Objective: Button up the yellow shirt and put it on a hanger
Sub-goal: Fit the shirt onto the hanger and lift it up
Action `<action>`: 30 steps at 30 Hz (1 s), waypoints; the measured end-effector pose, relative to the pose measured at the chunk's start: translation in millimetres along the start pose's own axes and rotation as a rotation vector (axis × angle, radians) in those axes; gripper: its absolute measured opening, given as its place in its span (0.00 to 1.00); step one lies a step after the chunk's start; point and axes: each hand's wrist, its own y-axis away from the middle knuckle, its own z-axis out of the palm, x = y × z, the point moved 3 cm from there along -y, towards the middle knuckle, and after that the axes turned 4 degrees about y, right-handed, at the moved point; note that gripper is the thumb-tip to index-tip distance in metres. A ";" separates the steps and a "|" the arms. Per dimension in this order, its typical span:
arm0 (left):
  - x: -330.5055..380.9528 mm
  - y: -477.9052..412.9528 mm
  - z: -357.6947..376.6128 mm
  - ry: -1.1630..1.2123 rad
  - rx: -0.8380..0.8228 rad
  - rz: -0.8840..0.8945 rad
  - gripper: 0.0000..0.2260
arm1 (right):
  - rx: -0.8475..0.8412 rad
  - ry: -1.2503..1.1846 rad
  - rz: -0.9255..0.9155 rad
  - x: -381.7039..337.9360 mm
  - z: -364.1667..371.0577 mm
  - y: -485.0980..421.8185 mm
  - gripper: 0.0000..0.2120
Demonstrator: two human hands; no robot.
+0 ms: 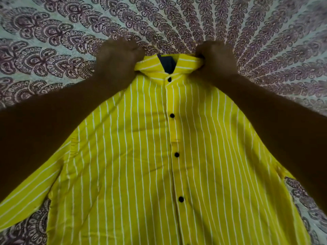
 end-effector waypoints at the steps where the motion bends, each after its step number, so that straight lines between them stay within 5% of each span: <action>1: 2.5 -2.5 2.0 0.027 -0.013 0.061 0.15 | -0.004 -0.022 -0.038 -1.7 1.1 1.0 0.14; 5: 18.5 13.0 -0.9 0.142 0.012 0.460 0.15 | 0.009 0.030 -0.379 -11.5 -4.0 10.1 0.13; 8: 13.9 20.8 -9.0 0.210 0.113 0.263 0.10 | 0.110 0.044 -0.351 -8.2 -10.1 16.6 0.17; 12: 11.8 13.3 -13.8 0.220 0.133 -0.086 0.06 | 0.164 0.068 -0.256 -13.7 -4.7 13.9 0.05; 17: 35.1 13.5 6.9 -0.032 -0.014 0.117 0.07 | 0.113 0.039 -0.119 -12.1 6.2 15.6 0.03; 20: 40.8 29.0 13.3 0.079 -0.160 0.201 0.19 | 0.025 -0.030 -0.224 -9.7 16.3 24.0 0.09; 23: 51.0 38.3 1.2 0.298 -0.081 0.226 0.16 | -0.036 -0.286 -0.260 -5.8 20.5 41.0 0.16; 27: 69.0 7.8 -9.8 0.672 0.098 -0.141 0.13 | 0.276 -1.102 0.404 4.7 12.5 38.5 0.11; 29: 74.3 -12.8 -0.2 0.755 0.003 -0.343 0.13 | 0.255 -1.075 0.700 13.5 12.0 25.9 0.06; 30: 75.7 -22.3 5.9 0.736 -0.056 -0.403 0.11 | 0.116 -1.045 0.806 13.6 12.9 21.8 0.11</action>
